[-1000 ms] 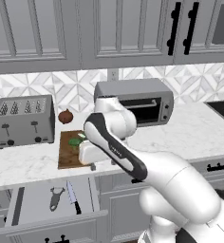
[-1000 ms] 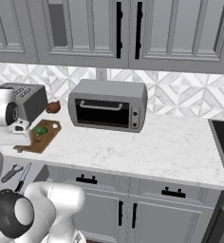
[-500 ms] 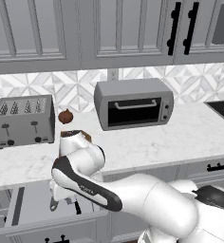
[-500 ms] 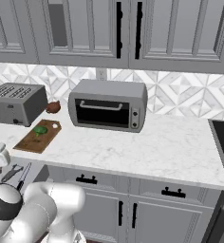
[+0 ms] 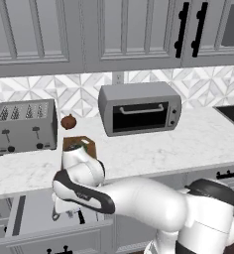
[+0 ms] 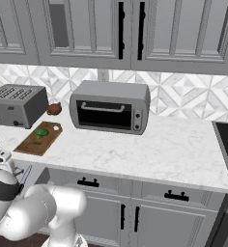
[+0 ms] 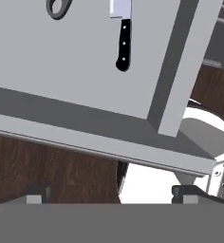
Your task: Place the appropriate cutting tool for cutting the broccoli skin on the cutting board.
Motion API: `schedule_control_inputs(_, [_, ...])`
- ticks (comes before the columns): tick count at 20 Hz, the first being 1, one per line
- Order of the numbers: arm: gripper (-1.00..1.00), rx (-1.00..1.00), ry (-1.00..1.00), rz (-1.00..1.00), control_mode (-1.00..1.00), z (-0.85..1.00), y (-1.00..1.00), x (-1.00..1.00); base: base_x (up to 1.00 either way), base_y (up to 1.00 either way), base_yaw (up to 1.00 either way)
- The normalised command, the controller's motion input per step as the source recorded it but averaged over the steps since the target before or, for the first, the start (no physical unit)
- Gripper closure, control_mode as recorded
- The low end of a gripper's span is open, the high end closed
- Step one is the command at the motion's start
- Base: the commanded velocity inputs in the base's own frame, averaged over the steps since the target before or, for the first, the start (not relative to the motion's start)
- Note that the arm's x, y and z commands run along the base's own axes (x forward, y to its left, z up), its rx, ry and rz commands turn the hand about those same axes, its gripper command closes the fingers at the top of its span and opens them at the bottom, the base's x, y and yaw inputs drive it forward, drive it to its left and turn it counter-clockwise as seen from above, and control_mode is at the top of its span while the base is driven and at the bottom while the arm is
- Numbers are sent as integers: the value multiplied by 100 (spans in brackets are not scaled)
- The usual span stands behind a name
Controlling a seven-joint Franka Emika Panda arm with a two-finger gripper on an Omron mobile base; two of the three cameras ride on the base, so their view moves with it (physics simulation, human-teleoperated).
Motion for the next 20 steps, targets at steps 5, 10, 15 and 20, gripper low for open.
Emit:
schedule_control_inputs(5, [-100, 0, 0, -12, -100, -43, 6, 19, 0, 0, 0])
schedule_control_inputs(10, [-100, -1, 0, -13, -100, -33, 27, 22, 0, 0, 0])
schedule_control_inputs(15, [-100, 0, 0, -10, -100, -32, 18, 25, 0, 0, 0])
schedule_control_inputs(20, [-100, -4, 0, -4, -100, -34, 10, 14, 0, 0, 0])
